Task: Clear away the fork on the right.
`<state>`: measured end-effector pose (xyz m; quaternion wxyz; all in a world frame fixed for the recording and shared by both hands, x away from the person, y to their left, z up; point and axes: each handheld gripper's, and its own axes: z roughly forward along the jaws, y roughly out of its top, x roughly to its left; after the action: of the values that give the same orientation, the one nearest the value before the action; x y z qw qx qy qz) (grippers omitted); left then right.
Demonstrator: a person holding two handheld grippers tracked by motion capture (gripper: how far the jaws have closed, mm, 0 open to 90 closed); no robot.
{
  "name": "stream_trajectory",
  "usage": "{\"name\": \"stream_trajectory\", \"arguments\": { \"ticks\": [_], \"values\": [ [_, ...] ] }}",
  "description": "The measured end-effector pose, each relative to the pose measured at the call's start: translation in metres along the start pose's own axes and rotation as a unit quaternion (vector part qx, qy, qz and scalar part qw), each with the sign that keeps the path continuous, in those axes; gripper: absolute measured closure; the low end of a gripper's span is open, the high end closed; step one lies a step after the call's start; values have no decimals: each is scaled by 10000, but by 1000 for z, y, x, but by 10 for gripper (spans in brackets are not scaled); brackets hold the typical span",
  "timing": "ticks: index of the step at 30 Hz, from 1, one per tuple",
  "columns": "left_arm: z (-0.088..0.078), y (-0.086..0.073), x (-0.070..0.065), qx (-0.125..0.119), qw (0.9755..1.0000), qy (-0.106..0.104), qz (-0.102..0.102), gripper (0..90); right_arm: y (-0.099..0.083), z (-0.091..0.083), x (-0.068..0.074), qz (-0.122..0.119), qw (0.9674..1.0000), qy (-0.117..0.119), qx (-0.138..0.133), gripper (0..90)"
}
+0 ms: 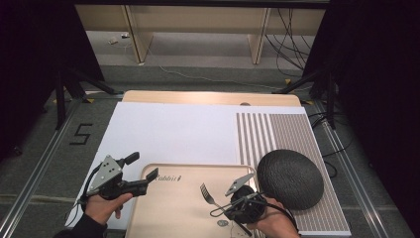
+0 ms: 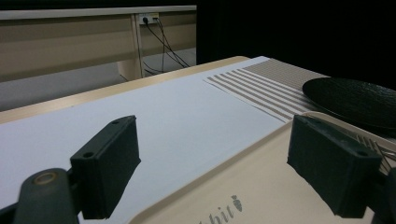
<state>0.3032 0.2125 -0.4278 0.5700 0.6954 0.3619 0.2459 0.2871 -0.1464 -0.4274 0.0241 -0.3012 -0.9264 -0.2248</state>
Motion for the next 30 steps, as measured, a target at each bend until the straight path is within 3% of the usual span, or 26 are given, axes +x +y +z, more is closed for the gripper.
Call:
{"name": "stream_trajectory", "arguments": {
  "ticks": [20,30],
  "values": [
    [1,0,0,18,10000,0,16,160,0,18,1,-44,9988,-114,484,842],
    [1,-1,0,26,10000,-3,28,160,1,23,0,-24,9981,-107,598,841]
  ]
}}
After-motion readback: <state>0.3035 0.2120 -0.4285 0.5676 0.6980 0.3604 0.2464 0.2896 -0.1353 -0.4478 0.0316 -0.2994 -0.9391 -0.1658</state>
